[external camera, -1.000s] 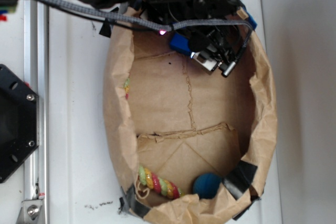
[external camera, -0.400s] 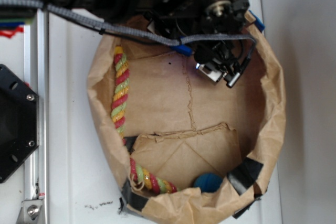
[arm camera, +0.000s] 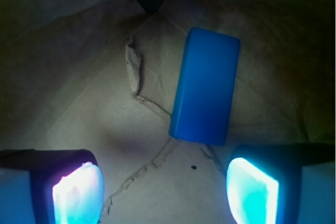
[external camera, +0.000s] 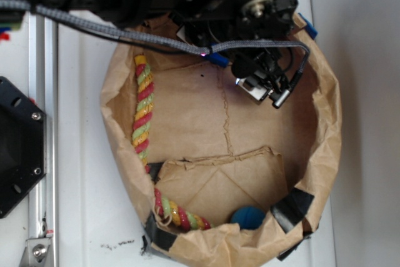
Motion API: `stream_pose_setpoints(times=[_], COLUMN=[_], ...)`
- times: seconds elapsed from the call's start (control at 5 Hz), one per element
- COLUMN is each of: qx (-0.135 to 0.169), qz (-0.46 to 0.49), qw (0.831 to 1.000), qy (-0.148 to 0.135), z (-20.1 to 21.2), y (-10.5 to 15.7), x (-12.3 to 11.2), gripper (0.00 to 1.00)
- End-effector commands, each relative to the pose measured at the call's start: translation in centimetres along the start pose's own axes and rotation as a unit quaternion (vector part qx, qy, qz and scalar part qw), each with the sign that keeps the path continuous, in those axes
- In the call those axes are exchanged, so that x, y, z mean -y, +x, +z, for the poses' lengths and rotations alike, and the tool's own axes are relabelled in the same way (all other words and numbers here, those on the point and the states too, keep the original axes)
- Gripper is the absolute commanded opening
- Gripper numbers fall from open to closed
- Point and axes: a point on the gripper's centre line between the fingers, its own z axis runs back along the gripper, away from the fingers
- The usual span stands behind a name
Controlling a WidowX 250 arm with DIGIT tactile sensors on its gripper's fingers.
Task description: Grab the blue block.
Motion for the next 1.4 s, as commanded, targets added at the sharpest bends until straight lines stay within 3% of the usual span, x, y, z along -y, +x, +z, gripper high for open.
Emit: stream_pose_setpoints(times=[0.0, 0.2, 0.6, 0.8, 1.2], qx=[0.063, 0.081, 0.073, 0.059, 0.047], qz=[0.013, 0.017, 0.017, 0.03, 0.036], qw=[0.998, 0.996, 0.997, 0.998, 0.998], qy=[0.008, 0.015, -0.01, -0.001, 0.011], z=[0.8, 0.6, -1.5, -2.7, -3.6], y=[2.3, 2.6, 2.6, 3.4, 4.8], x=[-3.1, -3.9, -6.2, -6.4, -4.5], gripper=[1.0, 1.0, 1.0, 1.0, 1.0])
